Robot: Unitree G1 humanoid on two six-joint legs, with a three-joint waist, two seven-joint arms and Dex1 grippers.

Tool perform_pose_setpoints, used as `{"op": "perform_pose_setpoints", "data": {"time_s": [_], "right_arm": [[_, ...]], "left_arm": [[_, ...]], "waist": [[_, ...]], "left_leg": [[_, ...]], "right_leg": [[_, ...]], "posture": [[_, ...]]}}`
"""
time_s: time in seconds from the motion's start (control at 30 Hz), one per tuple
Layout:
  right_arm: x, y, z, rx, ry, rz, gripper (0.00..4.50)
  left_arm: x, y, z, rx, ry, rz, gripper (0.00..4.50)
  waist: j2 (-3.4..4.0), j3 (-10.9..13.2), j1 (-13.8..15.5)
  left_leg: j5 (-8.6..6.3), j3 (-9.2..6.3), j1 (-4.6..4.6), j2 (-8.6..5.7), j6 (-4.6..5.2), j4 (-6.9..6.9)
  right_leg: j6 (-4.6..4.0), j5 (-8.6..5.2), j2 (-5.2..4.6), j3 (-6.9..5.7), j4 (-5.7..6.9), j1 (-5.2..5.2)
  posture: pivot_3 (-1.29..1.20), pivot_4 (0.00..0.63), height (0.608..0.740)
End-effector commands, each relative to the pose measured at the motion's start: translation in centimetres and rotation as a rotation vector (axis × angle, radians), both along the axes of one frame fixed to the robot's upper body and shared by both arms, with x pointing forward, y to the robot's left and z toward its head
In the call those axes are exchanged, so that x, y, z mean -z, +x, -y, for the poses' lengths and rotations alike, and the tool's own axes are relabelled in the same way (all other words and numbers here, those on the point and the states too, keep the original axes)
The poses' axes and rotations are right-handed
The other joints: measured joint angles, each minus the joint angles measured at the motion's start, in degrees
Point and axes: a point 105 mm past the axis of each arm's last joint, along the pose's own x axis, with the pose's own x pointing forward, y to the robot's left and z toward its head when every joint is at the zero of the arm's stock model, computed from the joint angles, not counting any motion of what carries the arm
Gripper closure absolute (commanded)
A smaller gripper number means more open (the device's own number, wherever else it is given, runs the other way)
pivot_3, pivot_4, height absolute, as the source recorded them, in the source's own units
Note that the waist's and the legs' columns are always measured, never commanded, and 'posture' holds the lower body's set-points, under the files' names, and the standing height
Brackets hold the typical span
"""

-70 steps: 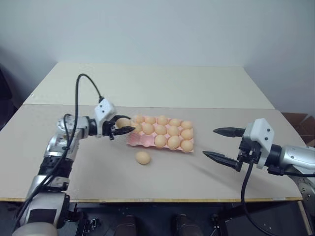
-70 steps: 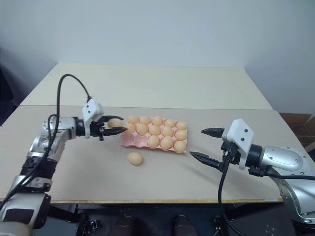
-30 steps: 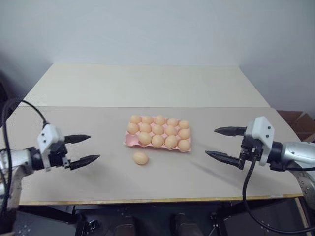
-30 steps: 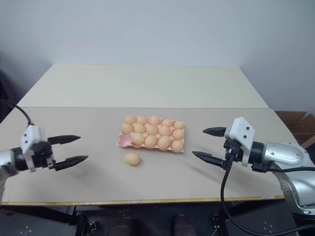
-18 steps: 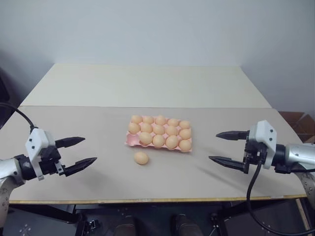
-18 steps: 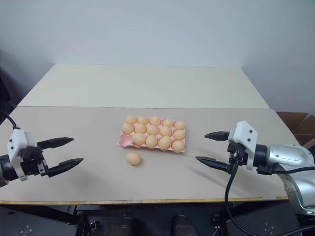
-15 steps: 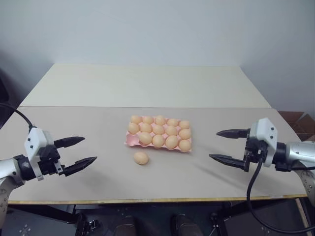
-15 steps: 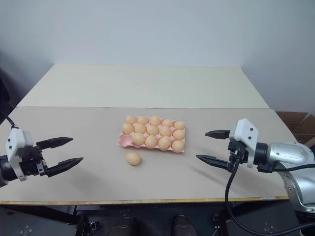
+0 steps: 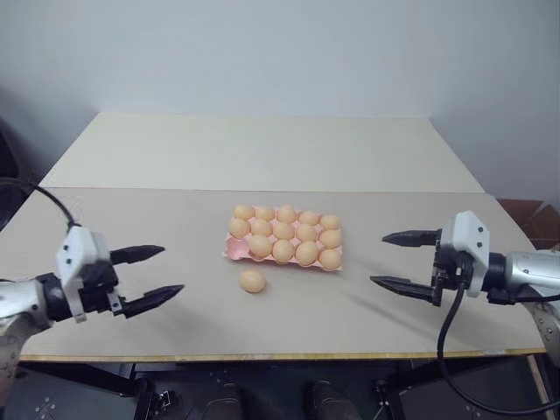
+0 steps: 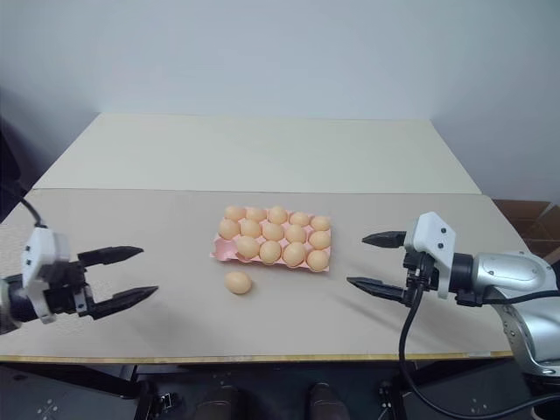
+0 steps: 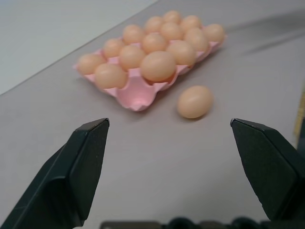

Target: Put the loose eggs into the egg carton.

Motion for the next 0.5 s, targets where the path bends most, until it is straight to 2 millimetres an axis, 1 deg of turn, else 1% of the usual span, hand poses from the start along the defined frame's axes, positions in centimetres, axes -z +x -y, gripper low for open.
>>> {"op": "perform_pose_setpoints", "data": {"time_s": [0.03,0.13,0.2,0.33,0.4,0.5], "right_arm": [[-1.1,-0.4,-0.4,-0.028,-0.008,0.045,0.0],[-0.9,-0.5,-0.7,-0.035,-0.006,0.044,0.0],[-0.9,-0.5,-0.9,-0.037,-0.001,0.048,0.0],[-1.1,-0.6,-1.1,-0.03,0.005,0.059,0.0],[-1.2,-0.7,-1.0,-0.022,0.007,0.064,0.0],[-1.2,-0.9,-0.8,-0.009,0.006,0.069,0.0]], "left_arm": [[0.0,0.1,2.7,0.127,0.004,0.004,0.05],[1.0,1.0,4.7,0.203,0.037,-0.007,0.05],[2.0,2.2,5.6,0.206,0.064,-0.001,0.05],[3.8,4.1,7.1,0.196,0.1,0.015,0.05],[4.6,4.9,7.6,0.197,0.124,0.034,0.05],[5.4,6.0,8.6,0.207,0.113,0.038,0.05]], "waist": [[0.0,0.0,0.1],[0.0,0.0,0.1],[0.0,0.0,0.1],[0.0,0.0,0.0],[0.0,0.0,-0.1],[0.0,0.0,0.0]], "left_leg": [[0.0,0.0,0.0,-0.01,0.0,0.0],[0.0,-0.01,0.01,-0.02,0.0,0.0],[0.0,0.0,0.0,-0.04,0.0,0.0],[0.0,-0.01,-0.01,-0.05,0.01,0.0],[0.0,-0.02,-0.01,-0.03,0.01,0.0],[0.01,-0.03,0.0,-0.03,0.01,0.0]], "right_leg": [[0.0,0.0,0.0,0.0,0.01,0.0],[0.01,0.01,0.01,0.0,0.01,0.02],[0.02,0.01,0.01,0.03,0.0,0.03],[0.32,0.19,0.05,0.07,0.0,0.03],[0.33,0.21,0.09,0.08,0.01,0.03],[0.34,0.21,0.1,0.08,0.02,0.03]], "posture": [[0.0,0.15,0.74],[0.0,0.15,0.74],[0.0,0.15,0.74],[0.0,0.15,0.74],[0.0,0.15,0.74],[0.0,0.15,0.74]]}}
